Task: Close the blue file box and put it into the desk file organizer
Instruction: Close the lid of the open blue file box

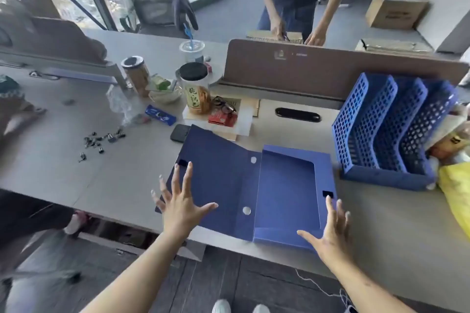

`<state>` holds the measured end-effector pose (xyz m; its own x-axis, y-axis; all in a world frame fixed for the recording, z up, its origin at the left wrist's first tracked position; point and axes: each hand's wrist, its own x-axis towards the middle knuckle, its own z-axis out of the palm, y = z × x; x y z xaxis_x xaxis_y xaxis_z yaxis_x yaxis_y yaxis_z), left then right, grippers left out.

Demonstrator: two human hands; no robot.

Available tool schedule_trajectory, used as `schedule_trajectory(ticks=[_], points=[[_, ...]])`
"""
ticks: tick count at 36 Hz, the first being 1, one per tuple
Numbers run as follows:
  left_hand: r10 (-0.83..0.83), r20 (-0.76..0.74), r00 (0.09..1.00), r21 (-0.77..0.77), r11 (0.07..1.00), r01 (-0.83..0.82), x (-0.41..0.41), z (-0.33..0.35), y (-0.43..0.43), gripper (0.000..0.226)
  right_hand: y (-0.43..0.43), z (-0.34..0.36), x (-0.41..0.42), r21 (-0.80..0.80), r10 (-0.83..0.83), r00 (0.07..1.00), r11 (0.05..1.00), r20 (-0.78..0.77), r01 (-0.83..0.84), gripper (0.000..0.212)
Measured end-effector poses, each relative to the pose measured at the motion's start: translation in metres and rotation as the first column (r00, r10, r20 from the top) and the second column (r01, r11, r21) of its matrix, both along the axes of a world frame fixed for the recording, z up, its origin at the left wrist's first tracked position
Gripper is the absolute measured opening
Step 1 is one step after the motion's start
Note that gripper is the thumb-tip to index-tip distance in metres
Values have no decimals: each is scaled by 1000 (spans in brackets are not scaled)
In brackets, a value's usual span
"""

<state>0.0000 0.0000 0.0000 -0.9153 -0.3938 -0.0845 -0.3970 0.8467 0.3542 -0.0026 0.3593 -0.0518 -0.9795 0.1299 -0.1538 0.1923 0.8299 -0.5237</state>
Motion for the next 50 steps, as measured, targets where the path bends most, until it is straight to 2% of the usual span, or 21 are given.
schedule_trajectory(ticks=[4, 8, 13, 16, 21, 24, 27, 30, 33, 34, 36, 38, 41, 45, 50], points=[[231, 129, 964, 18, 972, -235, 13, -5, -21, 136, 2, 0, 3, -55, -92, 994, 994, 61, 95, 133], [289, 168, 942, 3, 956, -294, 20, -4, -30, 137, -1, -5, -1, -120, -105, 991, 986, 86, 115, 134], [286, 181, 941, -71, 958, -278, 19, 1, -41, 114, -6, -10, -5, -98, -111, 989, 988, 97, 121, 130], [285, 125, 950, -36, 958, -283, 17, 13, -47, 96, -10, -13, -6, -105, -102, 991, 988, 86, 111, 128], [202, -52, 978, 200, 961, -188, 15, 35, -48, 80, -18, -17, -6, -119, -93, 992, 987, 90, 103, 124], [160, -133, 978, 454, 887, -84, 13, 46, -45, 73, -21, -19, -9, -99, -87, 989, 990, 117, 99, 122], [82, -193, 978, 559, 828, 41, 11, 58, -37, 62, -21, -22, -11, -93, -88, 984, 990, 152, 103, 121], [-26, -243, 970, 644, 743, 182, 7, 66, -26, 50, -18, -20, -16, -141, -78, 979, 984, 190, 106, 109], [-66, -243, 968, 797, 555, 238, 1, 76, -8, 44, -14, -12, -25, -187, -87, 969, 973, 233, 133, 88], [-65, -234, 970, 823, 518, 233, -3, 79, -1, 43, -12, -8, -29, -200, -98, 964, 968, 247, 149, 80], [-62, -203, 977, 847, 489, 207, -12, 78, 13, 41, -12, 4, -39, -232, -120, 959, 956, 255, 181, 64], [-57, -157, 986, 863, 477, 165, -23, 72, 25, 30, -14, 21, -47, -297, -146, 962, 931, 231, 212, 48], [-31, -117, 993, 870, 478, 117, -39, 62, 44, 25, -25, 52, -60, -516, -124, 984, 839, 128, 173, 30], [-42, -46, 998, 854, 516, 61, -60, 43, 64, 31, -36, 81, -83, -692, -71, 997, 717, 41, 80, 33], [-34, 146, 989, 853, 510, -108, -78, 24, 81, 86, -39, 114, -98, -713, 17, 1000, 702, 17, 0, 36]])
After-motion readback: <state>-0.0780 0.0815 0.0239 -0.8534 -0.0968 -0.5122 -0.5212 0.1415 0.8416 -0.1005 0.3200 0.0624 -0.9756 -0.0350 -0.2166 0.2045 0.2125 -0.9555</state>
